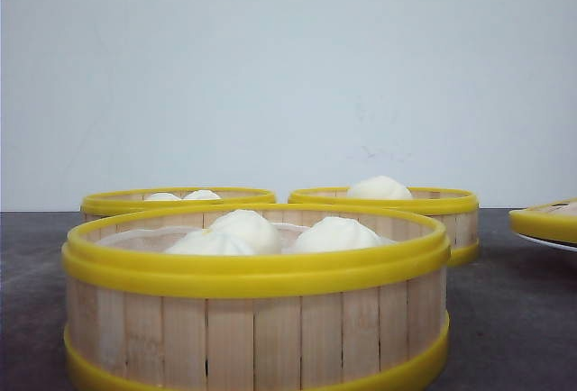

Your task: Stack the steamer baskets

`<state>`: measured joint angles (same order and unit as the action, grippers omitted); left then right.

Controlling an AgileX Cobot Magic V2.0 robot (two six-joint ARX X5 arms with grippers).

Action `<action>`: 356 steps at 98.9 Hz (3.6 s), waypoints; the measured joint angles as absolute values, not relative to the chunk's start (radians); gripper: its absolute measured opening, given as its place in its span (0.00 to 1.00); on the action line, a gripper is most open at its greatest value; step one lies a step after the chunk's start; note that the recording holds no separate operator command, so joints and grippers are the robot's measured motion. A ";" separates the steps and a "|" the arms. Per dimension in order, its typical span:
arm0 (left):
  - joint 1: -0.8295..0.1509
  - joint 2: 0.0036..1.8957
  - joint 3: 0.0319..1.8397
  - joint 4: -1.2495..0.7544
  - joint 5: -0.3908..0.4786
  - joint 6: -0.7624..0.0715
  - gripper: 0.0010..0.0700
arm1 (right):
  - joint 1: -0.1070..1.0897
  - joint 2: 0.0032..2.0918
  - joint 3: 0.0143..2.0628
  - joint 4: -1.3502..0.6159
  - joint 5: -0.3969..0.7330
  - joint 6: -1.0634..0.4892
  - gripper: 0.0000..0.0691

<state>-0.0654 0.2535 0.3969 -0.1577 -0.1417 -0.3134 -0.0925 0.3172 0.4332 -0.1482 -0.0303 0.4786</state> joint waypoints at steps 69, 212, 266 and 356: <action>-0.104 0.917 0.779 -0.337 -0.011 -0.197 0.54 | -0.018 0.688 0.824 -0.398 -0.160 0.223 0.64; -0.152 1.755 1.243 -0.479 0.032 -0.279 0.22 | 0.002 0.722 0.824 -0.400 -0.159 0.223 0.64; -0.163 1.789 1.245 -0.439 0.017 -0.296 0.04 | 0.004 0.746 0.824 -0.400 -0.158 0.209 0.64; -0.067 1.423 1.455 -0.682 0.192 -0.225 0.03 | 0.032 0.790 0.824 -0.411 -0.112 0.179 0.64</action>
<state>-0.0673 1.4235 1.4548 -0.6823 0.1917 -0.2253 0.0322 0.7898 0.8238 -0.4114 -0.1116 0.1795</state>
